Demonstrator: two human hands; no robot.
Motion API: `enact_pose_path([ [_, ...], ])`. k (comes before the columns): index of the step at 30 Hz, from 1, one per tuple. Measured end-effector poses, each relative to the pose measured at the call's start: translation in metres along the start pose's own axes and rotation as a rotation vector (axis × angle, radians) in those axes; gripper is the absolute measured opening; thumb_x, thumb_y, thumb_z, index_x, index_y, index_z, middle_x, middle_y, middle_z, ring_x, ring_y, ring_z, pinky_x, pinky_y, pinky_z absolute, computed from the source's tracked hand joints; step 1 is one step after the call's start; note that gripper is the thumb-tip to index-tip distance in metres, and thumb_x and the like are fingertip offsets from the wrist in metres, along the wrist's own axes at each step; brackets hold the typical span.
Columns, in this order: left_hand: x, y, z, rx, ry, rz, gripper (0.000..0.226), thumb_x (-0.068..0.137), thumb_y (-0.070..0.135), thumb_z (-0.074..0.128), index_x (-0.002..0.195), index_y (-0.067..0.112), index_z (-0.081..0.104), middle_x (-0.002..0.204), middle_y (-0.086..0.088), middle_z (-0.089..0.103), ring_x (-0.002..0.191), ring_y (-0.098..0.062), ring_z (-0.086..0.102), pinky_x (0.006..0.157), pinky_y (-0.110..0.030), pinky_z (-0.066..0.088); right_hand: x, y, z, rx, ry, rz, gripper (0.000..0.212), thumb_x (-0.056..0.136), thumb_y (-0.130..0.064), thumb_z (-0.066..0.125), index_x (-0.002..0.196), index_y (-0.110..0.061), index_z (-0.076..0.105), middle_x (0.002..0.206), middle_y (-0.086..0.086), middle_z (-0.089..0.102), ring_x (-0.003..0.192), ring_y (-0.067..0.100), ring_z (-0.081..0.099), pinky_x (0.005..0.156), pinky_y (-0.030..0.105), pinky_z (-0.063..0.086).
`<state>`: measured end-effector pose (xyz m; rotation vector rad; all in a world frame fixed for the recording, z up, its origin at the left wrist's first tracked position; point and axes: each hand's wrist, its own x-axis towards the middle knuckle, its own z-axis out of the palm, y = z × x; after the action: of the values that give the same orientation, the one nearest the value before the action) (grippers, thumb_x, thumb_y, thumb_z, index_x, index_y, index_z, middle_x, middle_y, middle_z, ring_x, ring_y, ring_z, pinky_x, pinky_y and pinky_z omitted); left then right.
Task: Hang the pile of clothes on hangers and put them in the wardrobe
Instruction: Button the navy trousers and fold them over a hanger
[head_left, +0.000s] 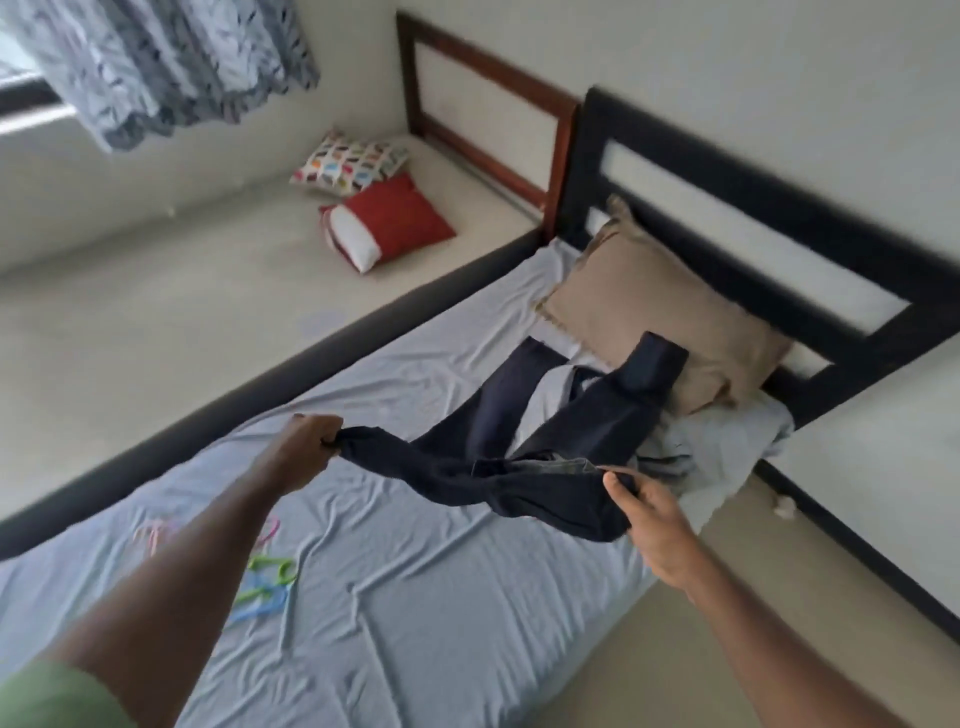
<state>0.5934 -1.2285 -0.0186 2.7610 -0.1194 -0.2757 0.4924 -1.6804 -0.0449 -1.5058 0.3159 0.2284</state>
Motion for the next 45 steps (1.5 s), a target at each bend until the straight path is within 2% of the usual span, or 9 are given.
enact_pose_path([
  [8, -0.117, -0.094, 0.098, 0.077, -0.076, -0.023, 0.023, 0.072, 0.0, 0.071, 0.066, 0.012, 0.053, 0.062, -0.015, 0.06, 0.059, -0.037, 0.059, 0.053, -0.035, 0.041, -0.045, 0.115, 0.064, 0.03, -0.174, 0.116, 0.087, 0.059, -0.073, 0.084, 0.119, -0.011, 0.073, 0.122, 0.008, 0.073, 0.121, 0.02, 0.065, 0.105, 0.028, 0.05],
  [13, -0.146, -0.131, 0.12, 0.131, -0.067, 0.138, 0.027, 0.065, -0.015, 0.061, 0.062, 0.011, 0.053, 0.059, -0.01, 0.057, 0.052, -0.032, 0.056, 0.049, -0.039, 0.046, -0.069, 0.163, 0.108, -0.043, -0.214, 0.093, 0.03, 0.086, -0.037, 0.07, 0.108, -0.019, 0.077, 0.112, 0.004, 0.076, 0.112, 0.018, 0.069, 0.099, 0.021, 0.051],
  [16, -0.161, -0.155, 0.119, 0.153, -0.035, 0.2, 0.025, 0.064, -0.013, 0.054, 0.062, 0.012, 0.05, 0.059, -0.009, 0.054, 0.05, -0.029, 0.053, 0.049, -0.035, 0.041, -0.087, 0.193, 0.141, -0.107, -0.291, 0.095, 0.026, 0.09, -0.025, 0.066, 0.111, -0.013, 0.075, 0.107, 0.006, 0.078, 0.107, 0.02, 0.07, 0.096, 0.025, 0.054],
  [22, -0.2, -0.234, 0.14, 0.388, -0.138, 0.249, 0.057, 0.057, -0.017, 0.066, 0.071, 0.029, 0.036, 0.067, -0.001, 0.058, 0.06, -0.028, 0.061, 0.062, -0.036, 0.043, -0.116, 0.263, 0.201, -0.26, -0.482, 0.129, 0.025, 0.095, -0.019, 0.069, 0.119, -0.016, 0.074, 0.118, -0.009, 0.075, 0.118, 0.008, 0.066, 0.103, 0.022, 0.049],
  [25, -0.226, -0.266, 0.167, 0.543, -0.227, 0.14, 0.045, 0.07, -0.009, 0.065, 0.075, 0.029, 0.042, 0.083, 0.004, 0.066, 0.08, -0.025, 0.067, 0.07, -0.034, 0.033, -0.133, 0.318, 0.23, -0.461, -0.676, 0.197, 0.034, 0.092, -0.028, 0.075, 0.126, -0.031, 0.071, 0.135, -0.022, 0.062, 0.133, -0.008, 0.048, 0.114, 0.019, 0.035],
  [28, -0.259, -0.292, 0.209, 0.637, -0.539, -0.175, 0.028, 0.088, 0.002, 0.054, 0.101, 0.026, 0.06, 0.113, 0.006, 0.065, 0.111, -0.02, 0.061, 0.084, -0.032, 0.034, -0.151, 0.375, 0.259, -0.783, -0.923, 0.25, 0.047, 0.09, -0.042, 0.073, 0.135, -0.041, 0.061, 0.15, -0.028, 0.045, 0.142, -0.009, 0.032, 0.119, 0.025, 0.025],
  [33, -0.302, -0.303, 0.297, 0.166, -0.576, -0.436, 0.026, 0.09, 0.014, 0.067, 0.113, 0.025, 0.065, 0.121, 0.003, 0.068, 0.115, -0.025, 0.061, 0.096, -0.034, 0.047, -0.143, 0.405, 0.297, -0.829, -0.716, 0.221, 0.028, 0.096, -0.026, 0.066, 0.124, -0.025, 0.071, 0.124, -0.011, 0.069, 0.113, 0.003, 0.061, 0.102, 0.023, 0.048],
  [38, -0.313, -0.276, 0.356, -0.369, -0.429, -0.626, 0.017, 0.086, 0.016, 0.078, 0.1, 0.008, 0.072, 0.098, -0.008, 0.073, 0.095, -0.023, 0.069, 0.08, -0.026, 0.049, -0.106, 0.404, 0.325, -0.843, -0.661, 0.196, 0.018, 0.097, -0.022, 0.064, 0.112, -0.023, 0.073, 0.107, -0.01, 0.072, 0.1, 0.002, 0.066, 0.081, 0.01, 0.046],
  [45, -0.298, -0.255, 0.405, -0.758, -0.181, -0.821, 0.024, 0.085, 0.015, 0.08, 0.106, 0.007, 0.072, 0.092, -0.004, 0.071, 0.091, -0.02, 0.069, 0.08, -0.027, 0.051, -0.034, 0.39, 0.385, -0.998, -0.696, -0.095, 0.02, 0.093, -0.015, 0.061, 0.108, -0.022, 0.072, 0.109, -0.009, 0.071, 0.102, 0.01, 0.063, 0.096, 0.029, 0.05],
])
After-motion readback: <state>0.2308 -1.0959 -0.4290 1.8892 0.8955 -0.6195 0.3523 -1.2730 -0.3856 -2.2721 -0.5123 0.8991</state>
